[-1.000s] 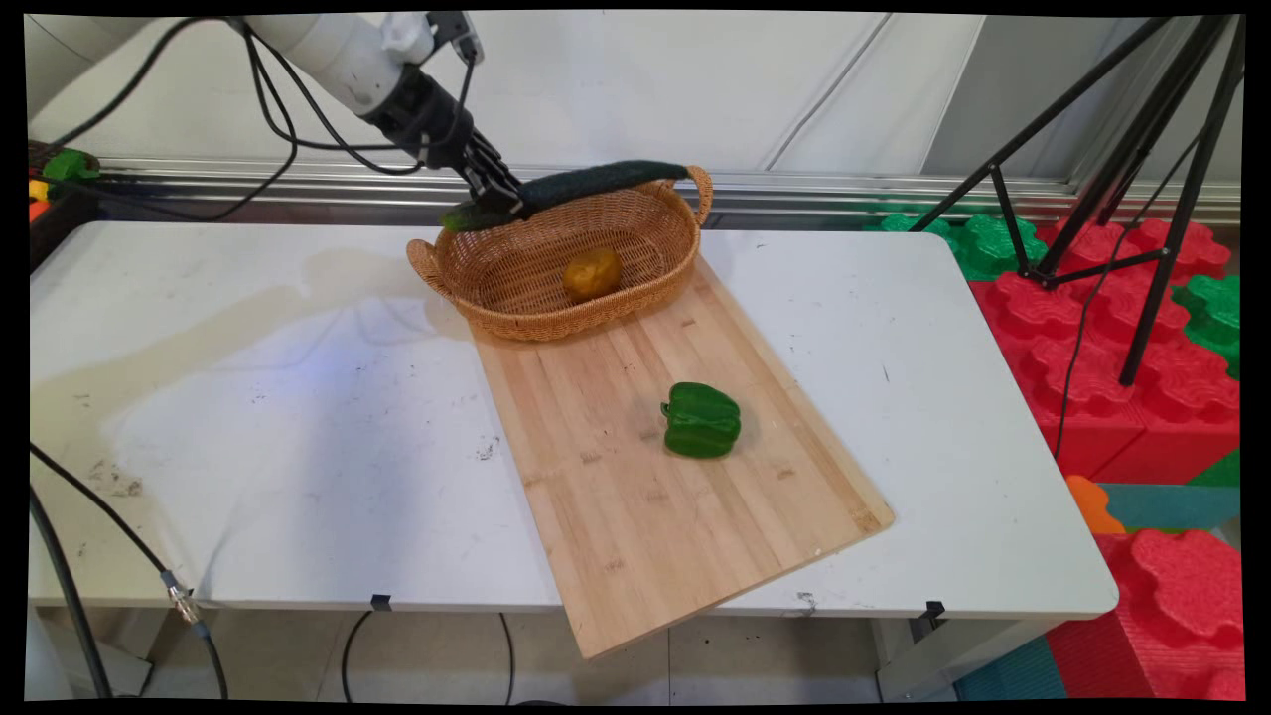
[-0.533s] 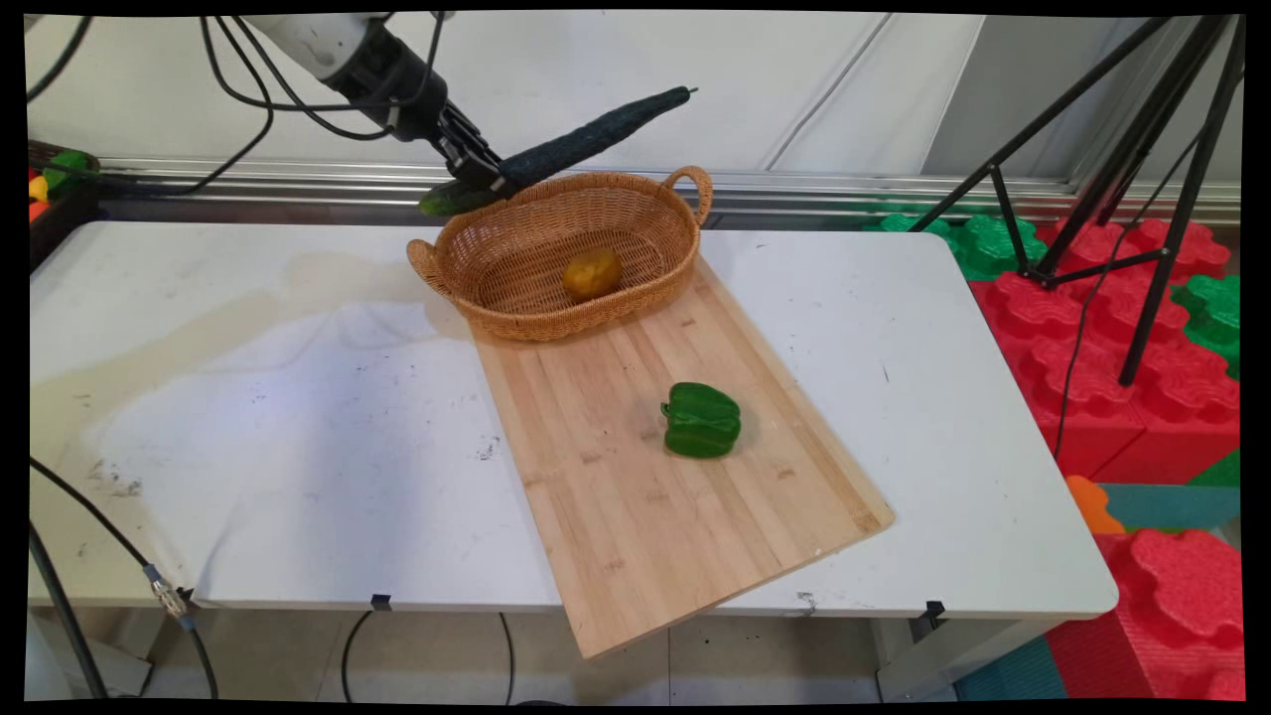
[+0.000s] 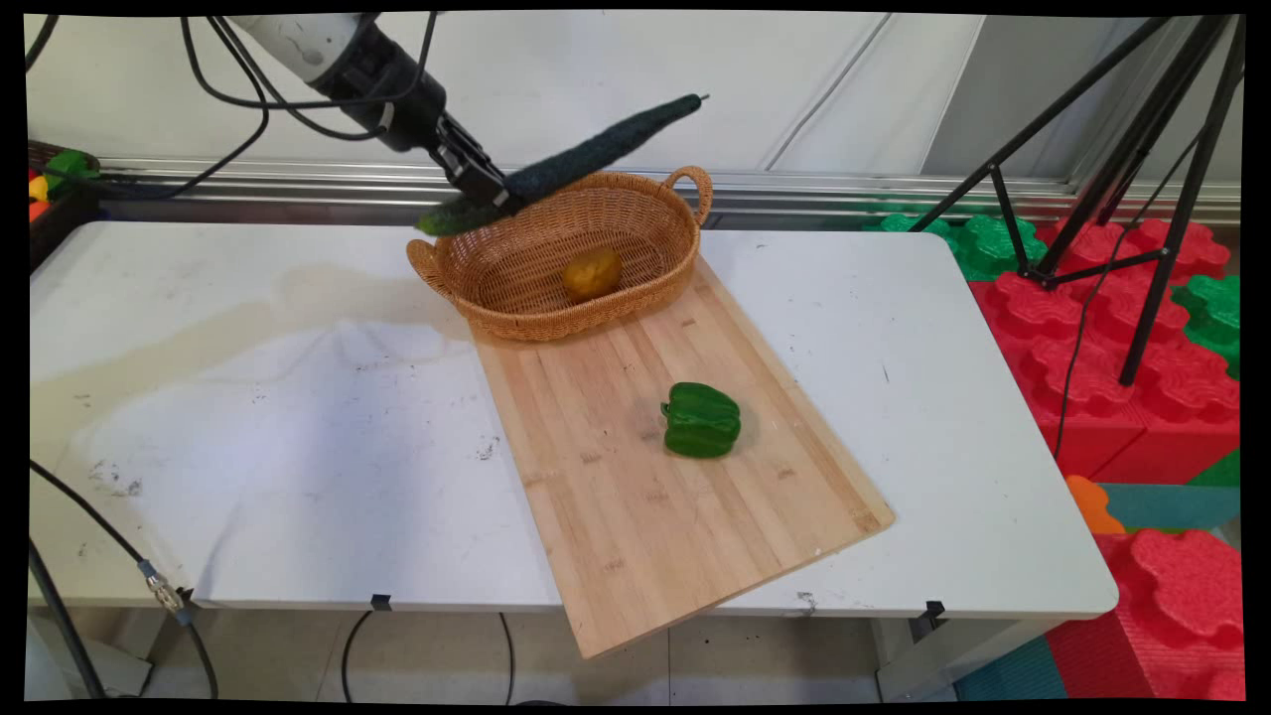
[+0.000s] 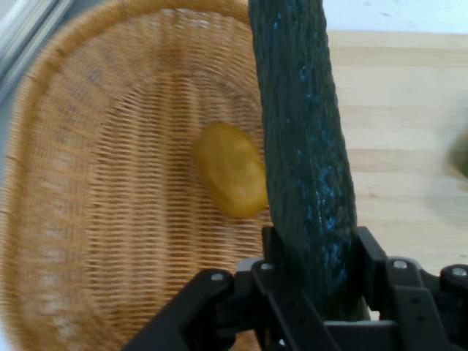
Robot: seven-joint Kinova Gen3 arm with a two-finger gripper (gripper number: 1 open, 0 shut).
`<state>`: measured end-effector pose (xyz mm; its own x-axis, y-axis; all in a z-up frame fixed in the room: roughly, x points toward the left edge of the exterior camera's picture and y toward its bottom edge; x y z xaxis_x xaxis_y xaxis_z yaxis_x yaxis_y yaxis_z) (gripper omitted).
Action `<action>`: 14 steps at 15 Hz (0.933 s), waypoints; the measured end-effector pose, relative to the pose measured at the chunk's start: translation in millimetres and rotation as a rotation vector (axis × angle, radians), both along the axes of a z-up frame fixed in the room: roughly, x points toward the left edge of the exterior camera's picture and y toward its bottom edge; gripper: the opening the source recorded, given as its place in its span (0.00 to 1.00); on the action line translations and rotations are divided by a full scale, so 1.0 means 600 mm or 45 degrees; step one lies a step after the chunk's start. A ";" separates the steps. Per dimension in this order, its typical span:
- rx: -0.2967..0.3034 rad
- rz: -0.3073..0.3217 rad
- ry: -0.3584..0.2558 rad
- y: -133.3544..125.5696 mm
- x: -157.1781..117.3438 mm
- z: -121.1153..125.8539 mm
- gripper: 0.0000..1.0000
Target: Place the picked object on the cutting board
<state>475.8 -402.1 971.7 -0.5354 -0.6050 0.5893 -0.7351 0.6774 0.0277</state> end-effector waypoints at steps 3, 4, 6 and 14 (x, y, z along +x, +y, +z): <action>0.069 -0.013 0.028 0.025 -0.028 -0.018 0.00; 0.083 -0.016 0.031 0.030 -0.034 -0.023 0.00; 0.113 -0.023 0.038 0.041 -0.049 -0.037 0.00; 0.211 -0.072 0.057 0.067 -0.123 -0.124 0.00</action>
<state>402.3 -361.6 897.2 -0.5465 -0.6657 0.5080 -0.6915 0.7010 0.1747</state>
